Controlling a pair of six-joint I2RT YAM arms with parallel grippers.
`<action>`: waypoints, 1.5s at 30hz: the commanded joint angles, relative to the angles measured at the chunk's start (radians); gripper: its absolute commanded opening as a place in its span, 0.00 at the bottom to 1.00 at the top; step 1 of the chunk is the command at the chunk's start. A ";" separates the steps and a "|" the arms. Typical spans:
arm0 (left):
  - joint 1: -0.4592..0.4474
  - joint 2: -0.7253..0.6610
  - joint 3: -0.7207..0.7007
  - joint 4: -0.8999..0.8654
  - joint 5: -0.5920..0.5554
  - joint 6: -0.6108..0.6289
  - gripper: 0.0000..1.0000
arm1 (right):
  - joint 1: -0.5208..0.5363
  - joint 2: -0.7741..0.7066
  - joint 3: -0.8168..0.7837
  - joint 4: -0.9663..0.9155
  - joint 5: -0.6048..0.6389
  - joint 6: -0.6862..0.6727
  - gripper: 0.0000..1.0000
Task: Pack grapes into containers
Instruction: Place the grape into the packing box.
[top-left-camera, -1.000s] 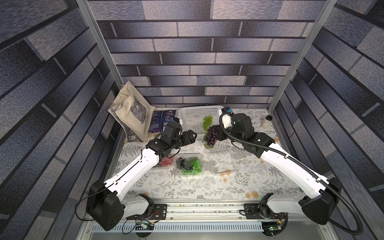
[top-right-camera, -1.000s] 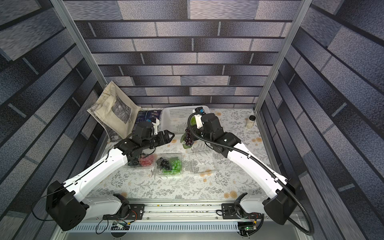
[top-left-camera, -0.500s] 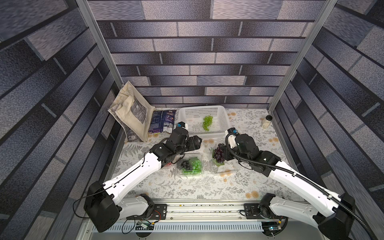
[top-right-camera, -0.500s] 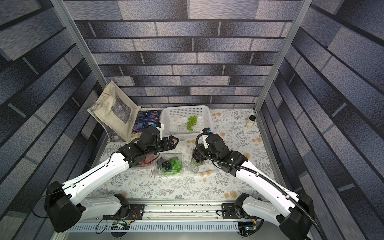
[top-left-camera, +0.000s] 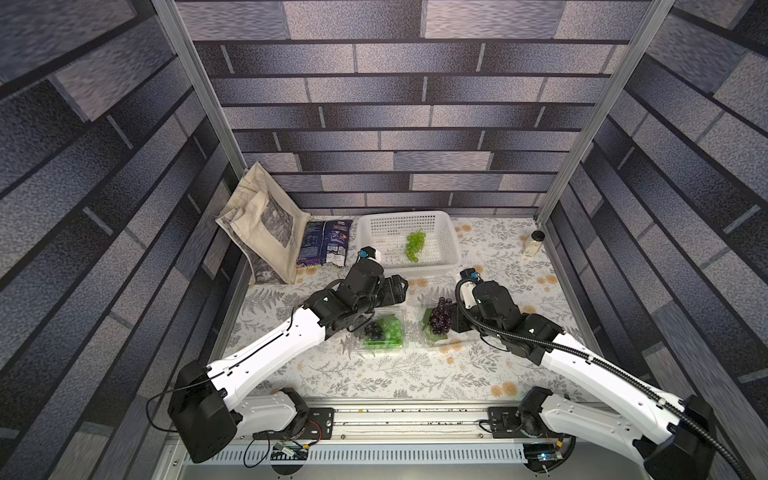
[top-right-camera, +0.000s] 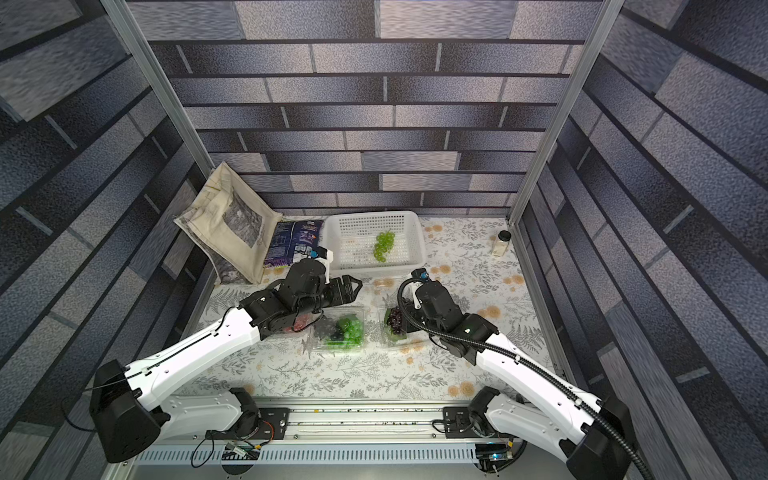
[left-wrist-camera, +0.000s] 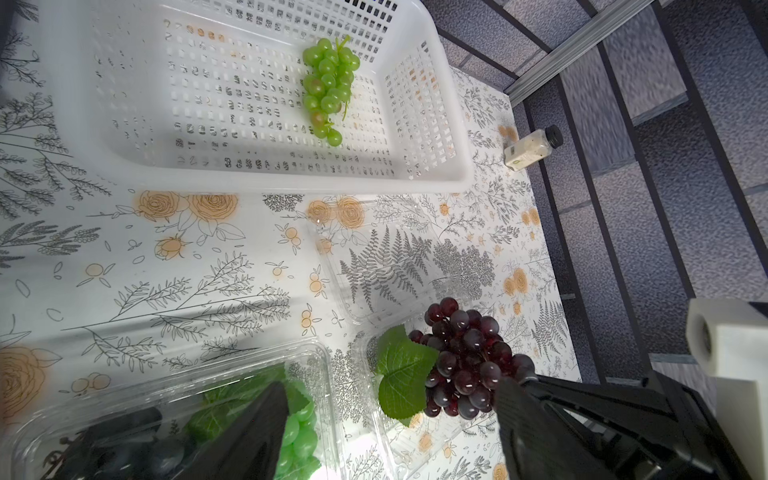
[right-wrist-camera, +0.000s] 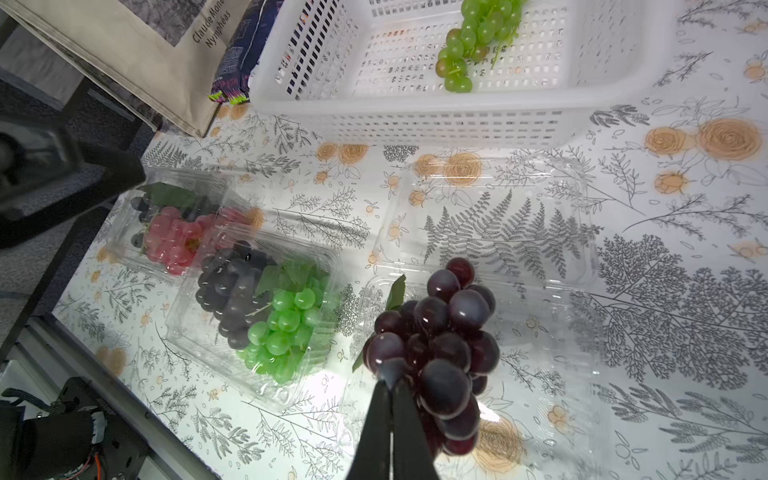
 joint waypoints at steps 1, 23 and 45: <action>-0.009 0.016 0.013 -0.018 -0.027 -0.006 0.81 | 0.011 -0.014 -0.025 0.052 0.006 0.029 0.00; -0.019 0.037 0.028 -0.019 -0.034 -0.007 0.81 | 0.012 0.000 -0.119 0.080 0.040 0.075 0.16; 0.024 0.041 0.022 -0.017 -0.023 0.008 0.82 | -0.001 0.272 0.266 -0.011 0.136 -0.110 0.63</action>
